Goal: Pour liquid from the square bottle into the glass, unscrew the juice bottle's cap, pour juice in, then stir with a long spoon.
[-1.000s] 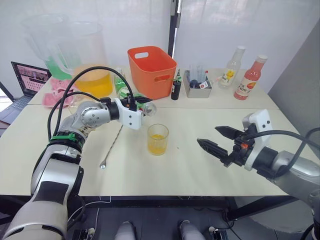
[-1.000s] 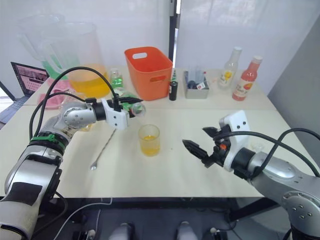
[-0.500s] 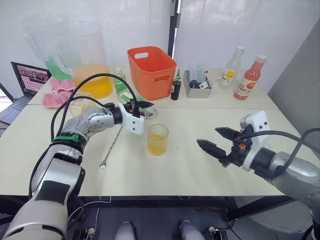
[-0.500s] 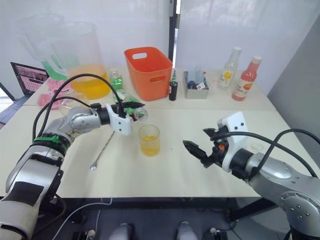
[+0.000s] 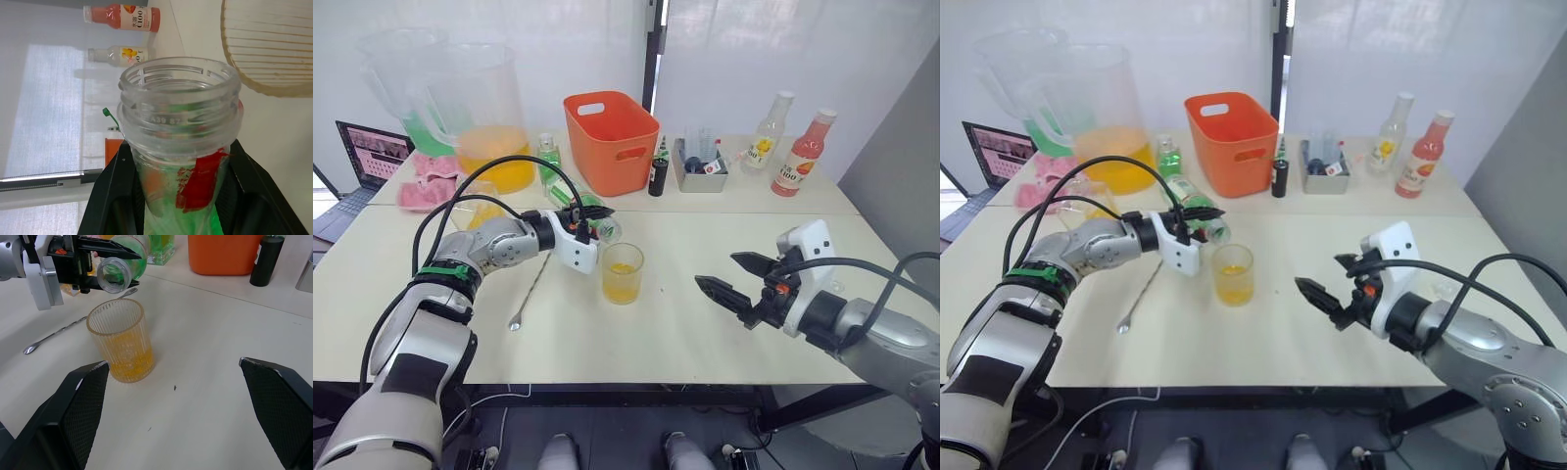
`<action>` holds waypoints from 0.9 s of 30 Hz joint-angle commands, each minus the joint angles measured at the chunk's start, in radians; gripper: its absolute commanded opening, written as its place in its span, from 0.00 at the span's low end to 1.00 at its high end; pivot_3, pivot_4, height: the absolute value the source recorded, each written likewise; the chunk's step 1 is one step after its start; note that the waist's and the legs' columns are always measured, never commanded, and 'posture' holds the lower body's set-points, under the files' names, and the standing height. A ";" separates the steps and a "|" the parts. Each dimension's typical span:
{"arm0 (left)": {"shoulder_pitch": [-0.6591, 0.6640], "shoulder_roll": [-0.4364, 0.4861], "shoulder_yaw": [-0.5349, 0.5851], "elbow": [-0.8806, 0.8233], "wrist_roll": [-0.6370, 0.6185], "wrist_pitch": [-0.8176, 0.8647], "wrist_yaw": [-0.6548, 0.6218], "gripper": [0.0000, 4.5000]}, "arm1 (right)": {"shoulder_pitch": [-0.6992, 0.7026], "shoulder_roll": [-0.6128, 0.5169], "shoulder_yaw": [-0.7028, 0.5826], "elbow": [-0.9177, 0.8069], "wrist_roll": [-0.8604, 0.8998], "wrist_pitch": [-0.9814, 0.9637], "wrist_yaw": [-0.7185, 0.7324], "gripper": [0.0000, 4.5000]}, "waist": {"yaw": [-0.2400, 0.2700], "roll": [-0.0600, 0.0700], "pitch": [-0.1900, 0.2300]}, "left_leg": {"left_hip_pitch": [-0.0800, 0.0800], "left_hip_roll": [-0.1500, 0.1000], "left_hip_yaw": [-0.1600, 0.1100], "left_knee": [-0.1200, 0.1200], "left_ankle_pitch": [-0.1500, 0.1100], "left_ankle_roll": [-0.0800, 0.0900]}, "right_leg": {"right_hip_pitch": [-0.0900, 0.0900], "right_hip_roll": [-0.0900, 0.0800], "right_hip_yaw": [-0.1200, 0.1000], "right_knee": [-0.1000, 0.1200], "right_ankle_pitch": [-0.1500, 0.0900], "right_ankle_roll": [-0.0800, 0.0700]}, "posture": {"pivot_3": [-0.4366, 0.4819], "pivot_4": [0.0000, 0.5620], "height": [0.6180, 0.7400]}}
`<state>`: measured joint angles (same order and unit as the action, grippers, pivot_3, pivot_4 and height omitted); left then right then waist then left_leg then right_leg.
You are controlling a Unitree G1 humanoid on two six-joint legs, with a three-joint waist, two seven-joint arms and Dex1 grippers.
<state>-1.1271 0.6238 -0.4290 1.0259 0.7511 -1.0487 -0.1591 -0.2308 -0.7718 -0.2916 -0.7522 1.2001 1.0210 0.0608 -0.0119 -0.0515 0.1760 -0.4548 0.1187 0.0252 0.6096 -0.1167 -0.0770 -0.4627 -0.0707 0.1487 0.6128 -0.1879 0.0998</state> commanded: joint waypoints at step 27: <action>-0.084 0.026 -0.077 -0.025 0.088 -0.027 0.184 0.28 | -0.042 -0.009 0.023 0.001 -0.007 -0.049 -0.002 1.00 | 0.000 0.000 0.000 | 0.000 0.000 0.000 0.000 0.000 0.000 | 0.001 0.000 0.000 0.000 0.000 0.000 | 0.48 0.27 0.92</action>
<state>-1.1695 0.6334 -0.5209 1.0270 0.8467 -1.0685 -0.0081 -0.2578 -0.7718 -0.2494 -0.7368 1.1961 1.0018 0.0588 -0.0116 -0.0515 0.1760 -0.4544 0.1187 0.0249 0.6096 -0.1166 -0.0772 -0.4622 -0.0708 0.1484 0.6129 -0.1878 0.1002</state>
